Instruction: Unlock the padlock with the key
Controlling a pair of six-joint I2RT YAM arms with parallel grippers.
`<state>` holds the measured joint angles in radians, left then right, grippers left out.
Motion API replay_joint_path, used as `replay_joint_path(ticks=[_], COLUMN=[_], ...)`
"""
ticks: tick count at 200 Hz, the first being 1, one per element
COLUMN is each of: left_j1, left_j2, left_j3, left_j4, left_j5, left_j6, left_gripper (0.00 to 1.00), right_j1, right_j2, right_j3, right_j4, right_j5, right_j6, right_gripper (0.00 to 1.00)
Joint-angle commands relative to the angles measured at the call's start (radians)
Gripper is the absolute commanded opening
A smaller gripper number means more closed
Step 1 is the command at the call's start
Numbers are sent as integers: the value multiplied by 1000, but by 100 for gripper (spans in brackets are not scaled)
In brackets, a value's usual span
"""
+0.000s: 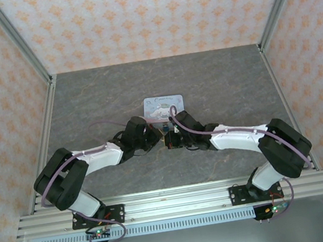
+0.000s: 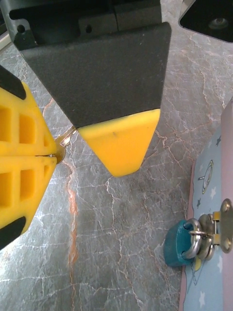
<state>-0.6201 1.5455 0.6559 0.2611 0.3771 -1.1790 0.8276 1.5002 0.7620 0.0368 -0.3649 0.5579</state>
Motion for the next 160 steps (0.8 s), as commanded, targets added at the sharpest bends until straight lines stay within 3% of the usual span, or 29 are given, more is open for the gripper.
replay_joint_path(ticks=[1,17,22,34,48,92,160], left_j1=[-7,-7,-7,-7,-7,-7,-7], left_j2=[13,9,6,-7,-26,-70,-82], left_j3=[24,26,29,43,60,111,109], left_j4=[16,15,11,-10,-32,-45,135], left_j5=[-28,-31,-32,-38,-43,-30,23], left_j6=[10,11,17,34,61,172,189], left_gripper=[0,0,0,0,0,0,0], right_j1=[-10,-23,-32,-64,-105,-194,-229], right_j2=[-30,-46,-59,-105,-173,-310,-277], right_j3=[-12,-24,-32,-66,-114,-197,-170], right_j4=[32,47,52,79,105,198,365], right_j5=[-4,-25,-29,-37,-49,-173,-301], right_j6=[12,18,25,44,70,48,43], right_gripper=[0,0,7,36,49,53,53])
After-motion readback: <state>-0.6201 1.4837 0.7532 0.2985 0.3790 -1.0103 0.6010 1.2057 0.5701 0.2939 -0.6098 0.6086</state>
